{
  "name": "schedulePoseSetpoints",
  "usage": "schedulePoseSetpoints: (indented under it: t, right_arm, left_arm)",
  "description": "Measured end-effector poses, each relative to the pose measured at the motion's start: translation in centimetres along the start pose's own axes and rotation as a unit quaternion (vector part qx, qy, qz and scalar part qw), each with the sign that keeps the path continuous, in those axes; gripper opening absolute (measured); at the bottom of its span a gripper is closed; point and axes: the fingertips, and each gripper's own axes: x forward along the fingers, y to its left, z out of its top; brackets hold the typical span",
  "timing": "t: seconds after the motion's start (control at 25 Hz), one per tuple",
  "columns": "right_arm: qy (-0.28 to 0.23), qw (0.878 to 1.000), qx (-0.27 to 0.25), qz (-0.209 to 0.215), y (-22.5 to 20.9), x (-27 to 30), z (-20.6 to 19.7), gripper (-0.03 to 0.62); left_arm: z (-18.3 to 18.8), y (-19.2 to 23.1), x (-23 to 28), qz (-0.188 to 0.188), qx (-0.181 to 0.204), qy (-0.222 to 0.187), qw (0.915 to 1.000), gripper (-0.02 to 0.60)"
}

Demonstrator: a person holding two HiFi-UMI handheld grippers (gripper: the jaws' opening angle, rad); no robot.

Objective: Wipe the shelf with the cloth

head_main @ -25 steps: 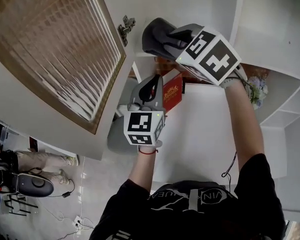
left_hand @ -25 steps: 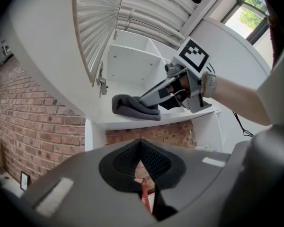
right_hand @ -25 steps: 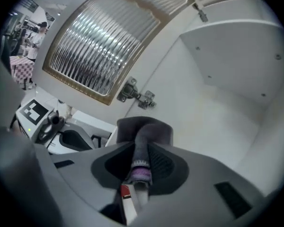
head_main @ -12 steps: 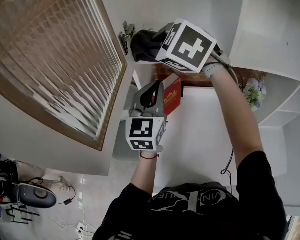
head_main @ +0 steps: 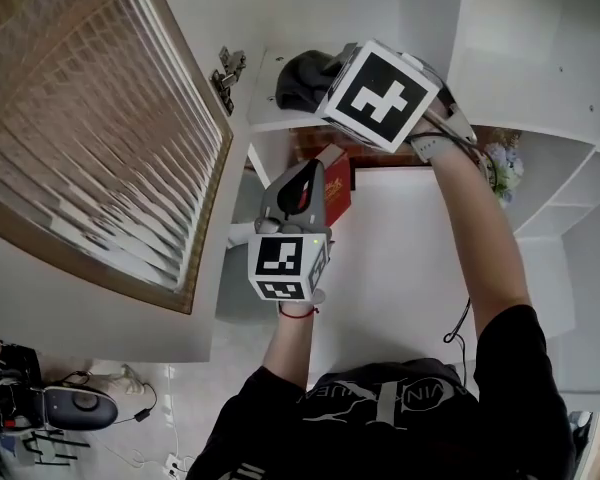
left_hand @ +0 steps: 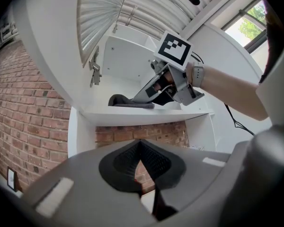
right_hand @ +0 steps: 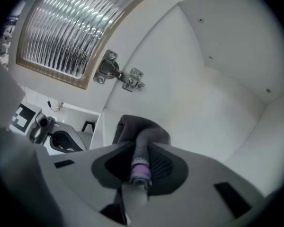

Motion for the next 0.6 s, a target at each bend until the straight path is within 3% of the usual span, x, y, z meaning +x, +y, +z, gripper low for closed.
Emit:
schedulePoseSetpoints:
  t: [0.24,0.6]
  right_arm:
    - [0.060,0.994,0.010,-0.087,-1.8,-2.5,-3.6,0.083]
    - [0.112,0.984,-0.033,-0.137,-1.8,-5.0,-5.1,0.083]
  left_arm:
    - [-0.3,-1.6,0.8,-0.021,-0.003,0.000,0.9998,0.011]
    - [-0.2,-3.7,1.7,-0.053,0.001,-0.003,0.9986,0.011]
